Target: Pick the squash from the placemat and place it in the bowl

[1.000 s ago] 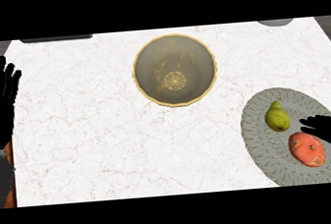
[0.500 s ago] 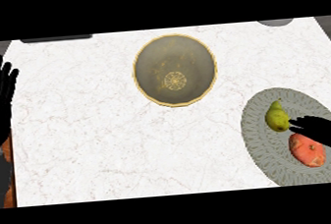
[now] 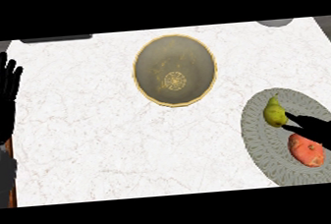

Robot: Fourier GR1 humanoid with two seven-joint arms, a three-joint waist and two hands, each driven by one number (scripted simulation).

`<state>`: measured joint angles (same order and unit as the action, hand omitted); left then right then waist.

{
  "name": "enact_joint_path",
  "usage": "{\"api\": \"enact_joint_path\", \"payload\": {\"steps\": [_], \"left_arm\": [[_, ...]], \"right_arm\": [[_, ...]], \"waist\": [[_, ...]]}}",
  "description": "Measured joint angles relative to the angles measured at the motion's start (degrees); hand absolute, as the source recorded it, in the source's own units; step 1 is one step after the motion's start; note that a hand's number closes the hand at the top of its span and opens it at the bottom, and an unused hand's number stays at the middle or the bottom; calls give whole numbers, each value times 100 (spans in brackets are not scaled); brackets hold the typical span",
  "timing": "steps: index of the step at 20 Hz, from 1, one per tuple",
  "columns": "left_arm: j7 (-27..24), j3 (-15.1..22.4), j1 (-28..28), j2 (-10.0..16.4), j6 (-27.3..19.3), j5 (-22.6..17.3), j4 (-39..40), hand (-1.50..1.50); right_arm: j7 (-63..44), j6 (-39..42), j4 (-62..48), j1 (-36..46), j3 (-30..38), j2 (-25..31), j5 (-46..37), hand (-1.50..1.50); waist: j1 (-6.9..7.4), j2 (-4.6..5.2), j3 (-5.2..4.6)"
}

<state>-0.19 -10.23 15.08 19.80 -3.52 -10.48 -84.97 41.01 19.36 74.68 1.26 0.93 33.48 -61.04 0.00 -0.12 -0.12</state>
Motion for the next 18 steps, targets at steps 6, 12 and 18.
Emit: {"api": "enact_joint_path", "payload": {"steps": [6, 12, 18], "left_arm": [[-14, -93, 22, -23, 57, 54, 37, 0], [-180, -105, -72, -146, 93, 143, 70, 0], [-190, -147, -97, -130, 205, 140, 53, 0]], "right_arm": [[302, -443, -339, 202, 111, -189, -83, 150], [628, -810, -603, 385, 228, -268, -134, 150], [576, -801, -1225, 993, 587, -98, -122, 150]], "waist": [[-5, -19, -29], [-14, -22, -50], [64, 7, -22]]}}
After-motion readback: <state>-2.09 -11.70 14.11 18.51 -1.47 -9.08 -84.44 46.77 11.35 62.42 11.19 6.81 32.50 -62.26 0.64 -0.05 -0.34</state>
